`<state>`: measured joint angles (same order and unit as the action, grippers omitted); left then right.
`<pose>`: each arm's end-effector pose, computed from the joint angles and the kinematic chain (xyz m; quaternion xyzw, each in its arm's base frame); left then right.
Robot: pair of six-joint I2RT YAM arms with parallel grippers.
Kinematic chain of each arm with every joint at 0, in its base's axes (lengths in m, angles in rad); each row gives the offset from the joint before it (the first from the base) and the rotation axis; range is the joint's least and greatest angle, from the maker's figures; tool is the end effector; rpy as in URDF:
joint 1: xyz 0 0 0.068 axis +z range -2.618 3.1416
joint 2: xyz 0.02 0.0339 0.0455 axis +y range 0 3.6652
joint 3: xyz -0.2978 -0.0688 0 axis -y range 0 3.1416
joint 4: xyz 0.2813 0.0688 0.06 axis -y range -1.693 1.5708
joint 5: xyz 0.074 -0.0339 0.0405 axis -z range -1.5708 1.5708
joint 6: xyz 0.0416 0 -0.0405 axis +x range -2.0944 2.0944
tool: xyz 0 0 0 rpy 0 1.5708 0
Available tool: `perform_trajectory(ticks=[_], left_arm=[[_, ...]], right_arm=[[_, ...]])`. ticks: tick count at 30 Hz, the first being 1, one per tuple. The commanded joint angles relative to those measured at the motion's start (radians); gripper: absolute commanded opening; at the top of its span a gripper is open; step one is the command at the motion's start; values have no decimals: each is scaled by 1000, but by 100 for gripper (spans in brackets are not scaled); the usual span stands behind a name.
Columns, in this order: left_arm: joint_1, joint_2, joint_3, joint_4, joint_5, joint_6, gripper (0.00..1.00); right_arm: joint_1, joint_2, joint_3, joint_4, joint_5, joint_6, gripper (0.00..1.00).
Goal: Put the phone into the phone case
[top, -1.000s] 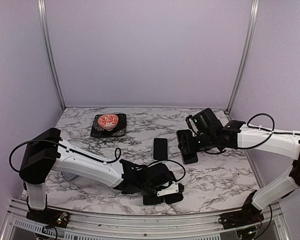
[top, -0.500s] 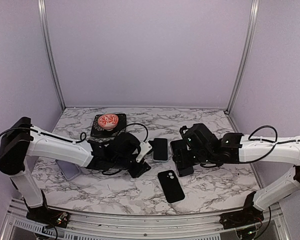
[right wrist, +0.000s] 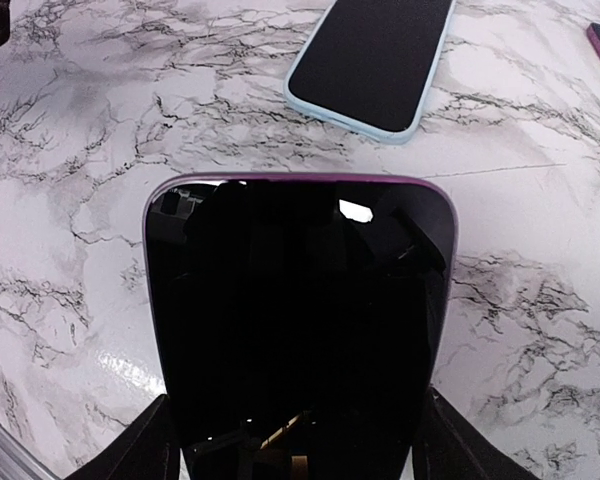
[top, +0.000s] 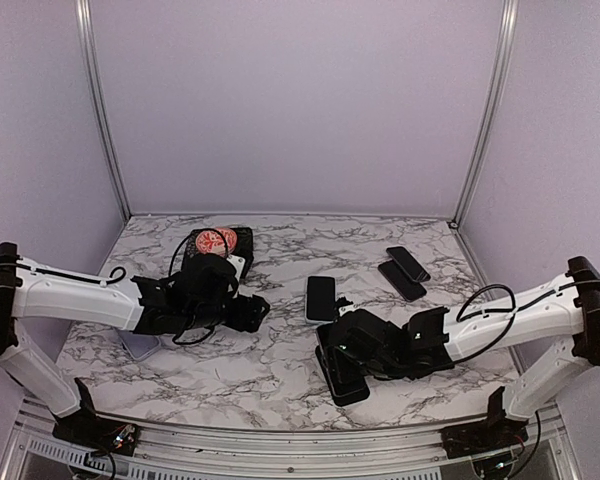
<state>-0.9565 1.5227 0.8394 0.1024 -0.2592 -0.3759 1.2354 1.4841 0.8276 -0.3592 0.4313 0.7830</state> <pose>0.2146 -0.2857 0.2172 0.1910 0.8537 -0.2017 0.4406 0.1193 0.2894 0.1910 -0.1536 0.9287 0.1169 0.3167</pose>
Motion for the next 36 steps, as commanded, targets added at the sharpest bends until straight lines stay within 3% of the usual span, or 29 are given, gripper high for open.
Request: perform_trajectory(ticks=[1, 10, 28, 36], left_arm=[[3, -64, -14, -18, -91, -34, 81], [5, -37, 5, -21, -83, -20, 82], [5, 2, 17, -32, -100, -13, 82], [5, 12, 6, -30, -105, -5, 82]], right_arm=[[14, 19, 8, 87, 72, 72, 15], [48, 38, 22, 2, 198, 102, 9], [74, 109, -7, 11, 109, 101, 4], [96, 110, -12, -74, 116, 181, 3]])
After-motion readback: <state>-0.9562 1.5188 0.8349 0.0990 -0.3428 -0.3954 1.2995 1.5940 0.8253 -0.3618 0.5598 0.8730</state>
